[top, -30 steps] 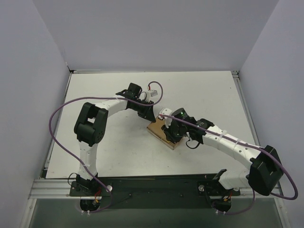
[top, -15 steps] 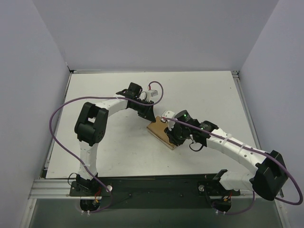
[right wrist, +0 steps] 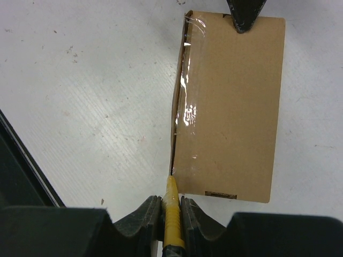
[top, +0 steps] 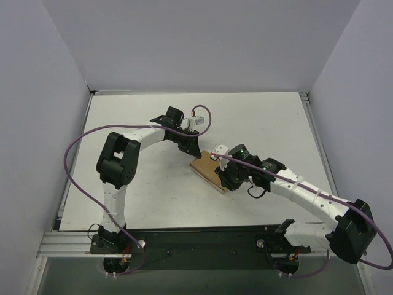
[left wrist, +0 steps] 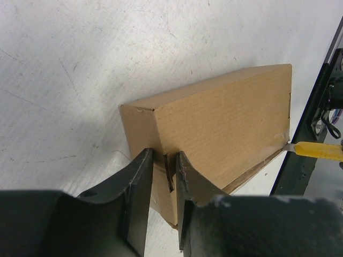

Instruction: Unpack the express box

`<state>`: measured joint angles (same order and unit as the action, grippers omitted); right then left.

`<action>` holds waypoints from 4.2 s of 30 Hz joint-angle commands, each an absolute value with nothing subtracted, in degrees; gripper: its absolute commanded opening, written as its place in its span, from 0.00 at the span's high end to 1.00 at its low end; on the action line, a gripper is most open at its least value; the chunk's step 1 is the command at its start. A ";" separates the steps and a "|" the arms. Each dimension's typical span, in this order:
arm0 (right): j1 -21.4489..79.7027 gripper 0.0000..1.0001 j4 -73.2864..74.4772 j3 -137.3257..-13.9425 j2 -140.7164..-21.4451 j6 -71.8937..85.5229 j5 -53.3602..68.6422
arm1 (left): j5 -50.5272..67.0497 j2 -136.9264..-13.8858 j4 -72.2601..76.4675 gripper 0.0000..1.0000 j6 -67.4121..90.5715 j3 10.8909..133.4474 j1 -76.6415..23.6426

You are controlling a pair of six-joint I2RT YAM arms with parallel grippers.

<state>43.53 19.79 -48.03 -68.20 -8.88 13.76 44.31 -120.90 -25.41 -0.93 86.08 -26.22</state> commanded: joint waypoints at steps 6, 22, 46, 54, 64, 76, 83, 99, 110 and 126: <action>43.24 1.00 26.63 -49.48 -62.41 -7.39 9.85 | 36.56 -124.02 -26.80 0.69 -5.36 86.66 -26.19; 27.43 1.00 20.13 -56.07 -66.53 -6.42 1.68 | 48.16 -103.29 -16.70 0.54 -2.97 79.73 -22.94; 9.85 1.00 23.47 -62.58 -63.46 -1.50 2.72 | 57.74 -119.34 -36.90 0.54 -42.80 99.20 -34.45; 5.63 1.00 23.82 -58.89 -59.77 0.00 4.48 | 60.38 -121.99 -38.24 0.58 -42.89 96.86 -36.38; 4.66 1.00 24.17 -56.43 -58.98 2.46 6.42 | 56.34 -125.68 -28.39 0.57 -36.12 97.29 -37.00; 3.52 1.00 25.22 -53.26 -56.16 3.43 6.94 | 55.02 -132.36 -31.72 0.64 -32.87 102.65 -36.65; 2.38 1.00 25.66 -52.38 -55.55 3.78 7.38 | 56.33 -142.37 -44.11 0.66 -27.34 118.26 -33.93; 2.02 1.00 25.84 -53.70 -59.15 3.69 8.61 | 55.56 -143.53 -23.06 0.56 -6.34 120.41 -26.37; 3.16 1.00 23.91 -55.11 -62.40 2.46 10.63 | 56.07 -132.81 -13.97 0.45 -10.44 116.92 -20.13; 19.42 1.00 19.78 -57.47 -74.87 -2.20 7.30 | 34.98 -111.29 -3.08 0.53 -10.11 78.32 -20.30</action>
<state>18.76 21.47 -53.04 -71.00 -1.74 9.19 39.79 -118.78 -6.79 -10.76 82.78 -20.53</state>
